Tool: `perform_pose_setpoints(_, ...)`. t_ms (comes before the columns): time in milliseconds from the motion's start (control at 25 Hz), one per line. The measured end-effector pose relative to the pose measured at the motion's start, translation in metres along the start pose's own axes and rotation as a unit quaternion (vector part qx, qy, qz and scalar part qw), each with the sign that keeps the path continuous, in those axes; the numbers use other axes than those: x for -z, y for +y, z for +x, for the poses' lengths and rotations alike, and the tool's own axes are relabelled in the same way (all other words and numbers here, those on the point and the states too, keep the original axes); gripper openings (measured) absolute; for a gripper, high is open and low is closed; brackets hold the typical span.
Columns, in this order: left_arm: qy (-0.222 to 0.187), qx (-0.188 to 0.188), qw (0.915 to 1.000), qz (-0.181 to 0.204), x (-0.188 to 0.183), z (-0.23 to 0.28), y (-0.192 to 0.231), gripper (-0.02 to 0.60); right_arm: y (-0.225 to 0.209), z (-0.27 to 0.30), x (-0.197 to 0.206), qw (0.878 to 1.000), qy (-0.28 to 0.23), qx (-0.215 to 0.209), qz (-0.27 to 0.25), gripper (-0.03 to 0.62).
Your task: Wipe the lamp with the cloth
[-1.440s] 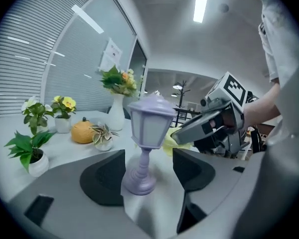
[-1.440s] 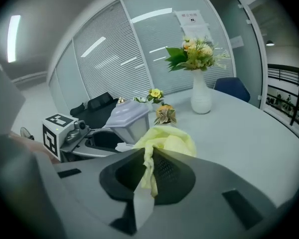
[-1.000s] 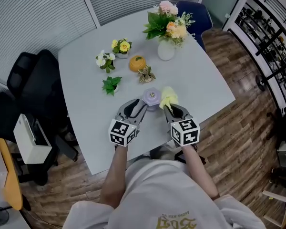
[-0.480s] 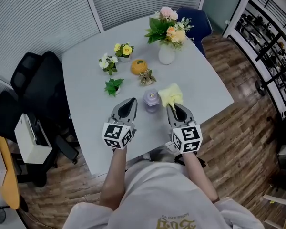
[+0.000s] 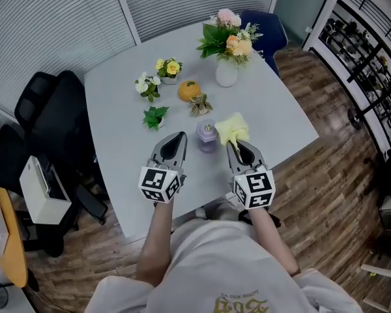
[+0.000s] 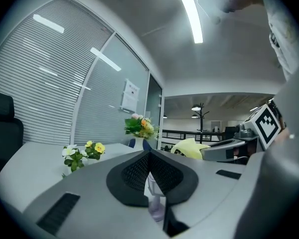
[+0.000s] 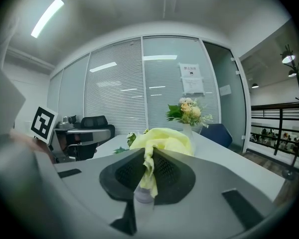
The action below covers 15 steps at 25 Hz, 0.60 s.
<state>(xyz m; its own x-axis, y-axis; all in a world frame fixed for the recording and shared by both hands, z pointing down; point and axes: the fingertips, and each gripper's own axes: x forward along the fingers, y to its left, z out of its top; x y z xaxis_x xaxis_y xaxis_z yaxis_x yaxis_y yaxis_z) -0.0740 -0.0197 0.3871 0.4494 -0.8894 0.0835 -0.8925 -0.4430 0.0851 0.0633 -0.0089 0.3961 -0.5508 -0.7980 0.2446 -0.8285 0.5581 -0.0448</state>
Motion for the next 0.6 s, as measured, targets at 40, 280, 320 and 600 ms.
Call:
perform_pose_setpoints(40, 0.0, 0.0, 1.0, -0.001, 0.0006, -0.0001, 0.0, 0.003, 0.0, 0.0002, 0.0004, 1.0, 0.001, 0.0, 0.0, 0.043)
perform_pose_setpoints(280, 0.001, -0.004, 1.0, -0.004, 0.0034, -0.001, 0.0028, 0.003, 0.0014, 0.002, 0.0032, 1.0, 0.007, 0.001, -0.007, 0.043)
perform_pose_setpoints(320, 0.001, -0.004, 1.0, -0.005, 0.0037, -0.0011, 0.0034, 0.002, 0.0015, 0.0022, 0.0036, 1.0, 0.008, 0.001, -0.008, 0.043)
perform_pose_setpoints(600, 0.001, -0.005, 1.0, -0.005, 0.0053, 0.0016, 0.0036, 0.002, -0.0023, 0.0028, 0.0046, 1.0, 0.009, 0.001, -0.004, 0.043)
